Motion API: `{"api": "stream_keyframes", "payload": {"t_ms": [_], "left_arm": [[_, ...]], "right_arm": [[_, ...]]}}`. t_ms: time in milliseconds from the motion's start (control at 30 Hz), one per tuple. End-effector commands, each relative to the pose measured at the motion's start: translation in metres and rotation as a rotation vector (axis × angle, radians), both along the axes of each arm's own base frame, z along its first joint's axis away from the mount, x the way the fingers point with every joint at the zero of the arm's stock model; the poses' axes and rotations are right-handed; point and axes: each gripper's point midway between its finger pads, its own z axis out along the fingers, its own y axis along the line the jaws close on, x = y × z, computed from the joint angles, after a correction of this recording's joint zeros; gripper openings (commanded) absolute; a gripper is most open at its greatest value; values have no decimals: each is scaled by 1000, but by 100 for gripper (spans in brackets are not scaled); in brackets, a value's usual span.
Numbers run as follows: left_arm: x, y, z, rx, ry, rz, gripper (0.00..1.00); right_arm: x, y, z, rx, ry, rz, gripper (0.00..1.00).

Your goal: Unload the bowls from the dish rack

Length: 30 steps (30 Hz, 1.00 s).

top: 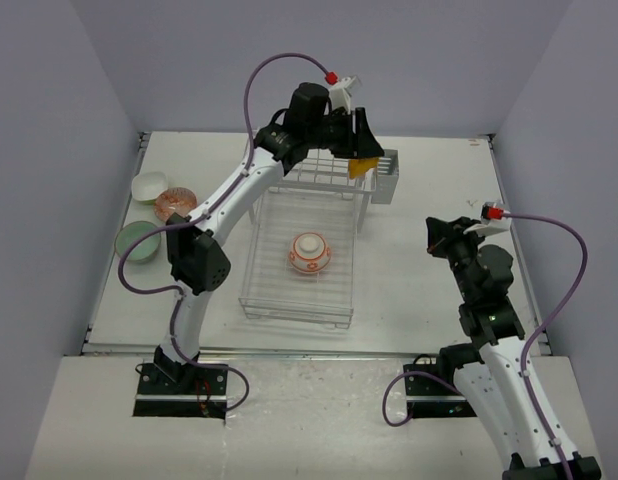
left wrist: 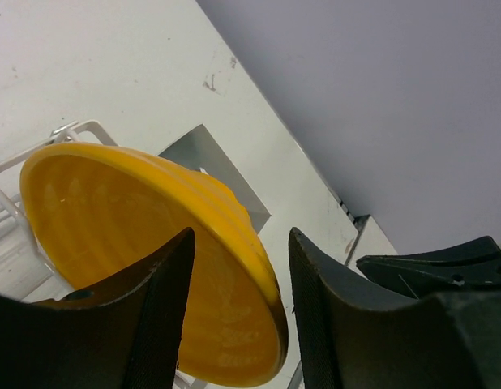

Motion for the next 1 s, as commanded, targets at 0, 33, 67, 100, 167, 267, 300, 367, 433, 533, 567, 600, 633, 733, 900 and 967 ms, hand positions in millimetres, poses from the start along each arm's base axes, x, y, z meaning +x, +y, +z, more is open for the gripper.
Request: {"api": "stream_keyframes", "payload": {"t_ms": [0,33,67,100,167,267,300,367,433,533,567,600,633,733,900,967], "left_arm": [[6,11,27,17,-82,81,51],[6,12,28,20,-87,90,51],[6,13,28,26,-88,95,51],[7,14,29,31,-91,106,51],[6,16,31,39,-98,117,51],[7,20,32,55,-110,143,51],[7,20,32,58,-113,148,51],[5,20,36,54,-117,147,51],[4,21,40,51,-126,149,51],[2,23,46,45,-136,149,50],[2,23,48,43,-138,148,50],[2,23,48,43,-138,150,50],[1,23,48,41,-139,147,50],[0,22,47,42,-137,140,45],[0,22,50,34,-138,138,23],[-1,21,53,23,-139,131,18]], "right_arm": [[-1,4,9,8,-38,22,0],[-1,4,9,9,-38,22,0],[-1,5,8,9,-36,26,0],[-1,5,8,11,-38,26,0],[-1,5,7,12,-36,26,0],[0,5,6,13,-34,26,0],[1,5,5,13,-31,26,0],[2,6,6,15,-32,28,0],[2,6,5,14,-31,29,0],[2,6,4,14,-29,28,0],[2,6,4,15,-28,26,0],[2,6,5,16,-32,28,0],[2,6,5,16,-31,29,0],[3,6,4,16,-29,29,0],[4,6,3,15,-26,26,0],[4,6,4,15,-26,28,0]]}}
